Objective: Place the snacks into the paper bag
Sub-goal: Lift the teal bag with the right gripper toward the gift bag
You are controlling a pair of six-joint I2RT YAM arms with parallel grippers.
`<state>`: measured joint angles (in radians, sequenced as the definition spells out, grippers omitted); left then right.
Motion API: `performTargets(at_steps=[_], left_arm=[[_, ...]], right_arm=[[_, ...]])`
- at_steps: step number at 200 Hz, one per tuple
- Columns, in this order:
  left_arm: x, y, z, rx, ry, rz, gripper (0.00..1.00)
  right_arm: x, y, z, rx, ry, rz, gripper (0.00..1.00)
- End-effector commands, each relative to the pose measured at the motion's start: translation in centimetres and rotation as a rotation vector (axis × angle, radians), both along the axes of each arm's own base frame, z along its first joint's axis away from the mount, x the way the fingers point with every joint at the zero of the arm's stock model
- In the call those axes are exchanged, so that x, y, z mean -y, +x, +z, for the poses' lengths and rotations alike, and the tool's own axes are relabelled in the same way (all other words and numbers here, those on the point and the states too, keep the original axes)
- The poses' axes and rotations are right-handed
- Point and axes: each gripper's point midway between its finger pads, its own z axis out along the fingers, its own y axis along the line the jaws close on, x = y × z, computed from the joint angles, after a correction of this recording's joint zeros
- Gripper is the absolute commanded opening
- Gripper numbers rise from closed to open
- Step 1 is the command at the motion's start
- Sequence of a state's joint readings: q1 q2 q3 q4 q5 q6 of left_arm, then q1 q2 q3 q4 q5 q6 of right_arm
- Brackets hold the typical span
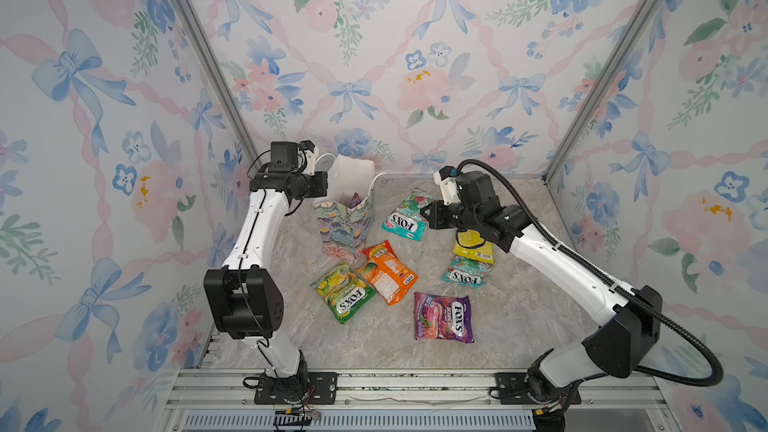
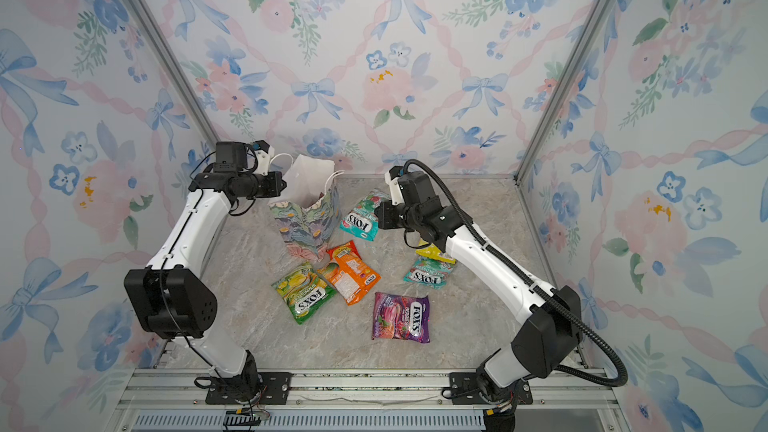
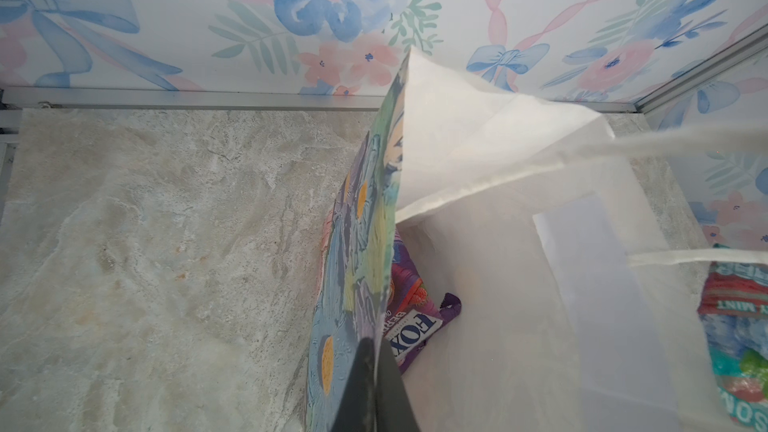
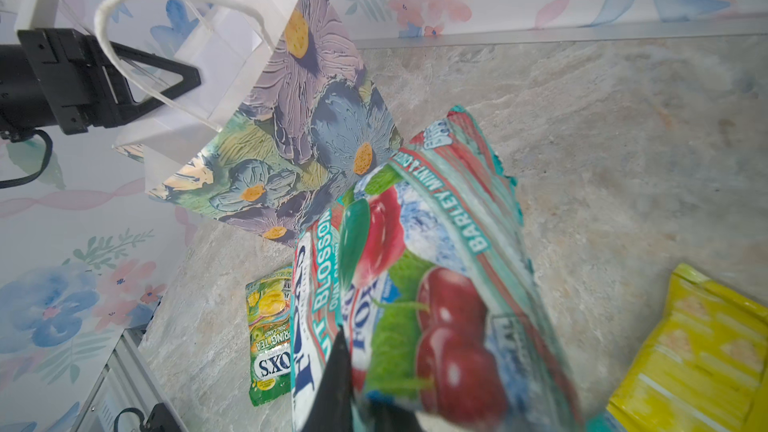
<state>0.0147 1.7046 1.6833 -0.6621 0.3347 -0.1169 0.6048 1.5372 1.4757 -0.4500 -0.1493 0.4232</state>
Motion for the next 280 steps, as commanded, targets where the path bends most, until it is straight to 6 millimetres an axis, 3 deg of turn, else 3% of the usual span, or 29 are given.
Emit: performTargets(at_steps=[1,66,69,120,200,239,280], left_arm=[[0.1,-0.4,-0.4,-0.019,-0.015,-0.009,0.0],[0.2,-0.4,-0.4,-0.017,-0.015,-0.011,0.0],[0.2,-0.4,-0.4,-0.016,-0.015,-0.011,0.0],[0.6,-0.4,-0.3,-0.012,-0.028,-0.03,0.0],[2.0,-0.6,-0.2,-0.006,-0.06,-0.082,0.0],[2.5,-0.7,-0.2,-0.004,-0.067,-0.1,0.0],[2.6,-0.7,-0.1,-0.001,-0.067,-0.105,0.0]], right_arm=[[1.1,1.8,3.4,0.1,-0.022,-0.019,0.0],[2.2,5.5,8.4,0.201,-0.011,-0.061,0.0],[2.0,6.1,7.7,0.19,-0.02,-0.064,0.0],[1.2,9.0,10.8,0.263,-0.007,-0.087,0.0],[-1.0,11.7,15.1,0.363,0.06,-0.093,0.0],[-3.5,12.5,16.5,0.412,0.093,-0.064,0.0],[-8.1,12.0,15.7,0.42,0.105,0.013,0.0]])
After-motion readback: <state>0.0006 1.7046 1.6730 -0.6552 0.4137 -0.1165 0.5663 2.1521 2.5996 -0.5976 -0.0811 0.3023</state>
